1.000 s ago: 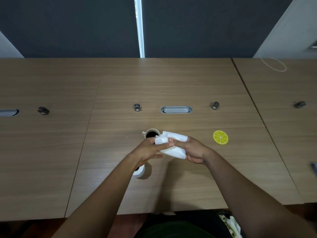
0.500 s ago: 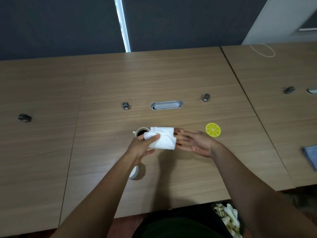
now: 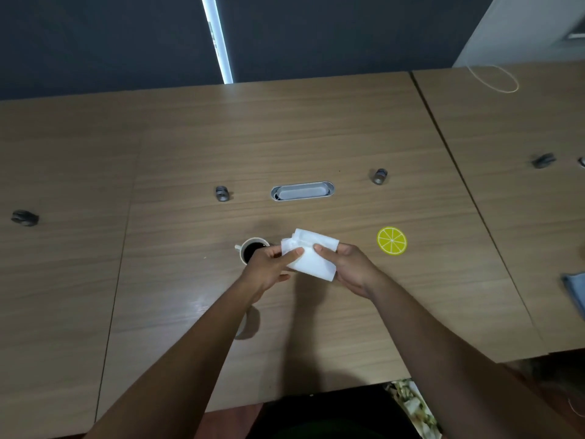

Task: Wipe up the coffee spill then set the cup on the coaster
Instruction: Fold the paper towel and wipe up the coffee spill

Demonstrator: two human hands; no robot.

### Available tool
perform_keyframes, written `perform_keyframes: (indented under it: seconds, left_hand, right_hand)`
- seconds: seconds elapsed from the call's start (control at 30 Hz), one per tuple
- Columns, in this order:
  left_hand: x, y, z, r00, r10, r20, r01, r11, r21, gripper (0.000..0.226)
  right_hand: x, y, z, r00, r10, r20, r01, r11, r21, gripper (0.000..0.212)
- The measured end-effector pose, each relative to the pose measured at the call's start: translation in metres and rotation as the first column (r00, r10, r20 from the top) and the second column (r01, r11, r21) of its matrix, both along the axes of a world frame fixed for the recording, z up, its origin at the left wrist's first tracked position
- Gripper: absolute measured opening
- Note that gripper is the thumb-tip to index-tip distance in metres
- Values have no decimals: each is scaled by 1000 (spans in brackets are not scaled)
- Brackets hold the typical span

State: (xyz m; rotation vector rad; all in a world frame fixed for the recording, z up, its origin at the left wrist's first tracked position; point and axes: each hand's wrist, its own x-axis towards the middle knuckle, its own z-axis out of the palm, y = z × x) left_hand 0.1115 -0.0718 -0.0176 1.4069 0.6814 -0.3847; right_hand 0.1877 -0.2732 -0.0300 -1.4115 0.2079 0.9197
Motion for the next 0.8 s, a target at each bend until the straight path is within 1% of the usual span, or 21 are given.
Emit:
perform_keyframes:
  seconds: [0.07,0.13,0.17,0.2,0.23,0.27,0.33,0.37,0.4,0.47,0.5,0.57,0.67,0.8]
  left_hand:
    - [4,5,-8,999,17,51,-26,986,162,28]
    - [5,17,-23,985,28,169,-81,946,315,25]
    - [6,24,-31,979,21,204,-103,909,403,21]
    - [7,32,-42,975,-1,224,-117,850,514,20]
    - [7,41,-52,977,-47,207,-95,777,623,28]
    - [8,47,-58,985,-97,143,-29,720,693,44]
    - [13,55,-68,987,-156,-30,127,661,739,82]
    - [15,58,-71,979,-183,-92,189,631,752,97]
    - [17,61,-76,968,-211,-134,237,601,764,107]
    - [21,67,-94,946,-256,-197,311,563,766,117]
    - [22,70,-101,937,-272,-221,340,556,759,117]
    - [23,76,-116,923,-300,-242,373,537,756,110]
    - [23,78,-125,933,-306,-191,334,533,777,97]
    - [17,77,-123,938,-315,-142,301,543,784,95]
  right_hand:
    - [7,-2,-10,995,-83,58,86,995,-44,20]
    - [16,-9,-19,985,-96,144,113,987,-118,21]
    - [20,-16,-25,981,-84,174,112,981,-159,19]
    - [24,-22,-29,978,-75,193,113,975,-194,17]
    - [26,-27,-33,976,-66,207,112,970,-215,16]
    - [28,-33,-37,974,-56,221,110,964,-242,16]
    - [36,-43,-48,964,-15,264,100,945,-313,22]
    - [39,-47,-53,956,7,294,99,934,-343,25]
    - [41,-51,-57,944,28,328,100,924,-368,27]
    - [49,-57,-66,918,52,394,128,900,-417,31]
    - [53,-59,-70,902,59,427,152,883,-443,33]
    - [61,-62,-80,873,88,480,193,840,-506,38]
    - [68,-68,-100,816,168,553,226,788,-573,47]
    - [60,-73,-136,712,282,643,228,773,-592,65]
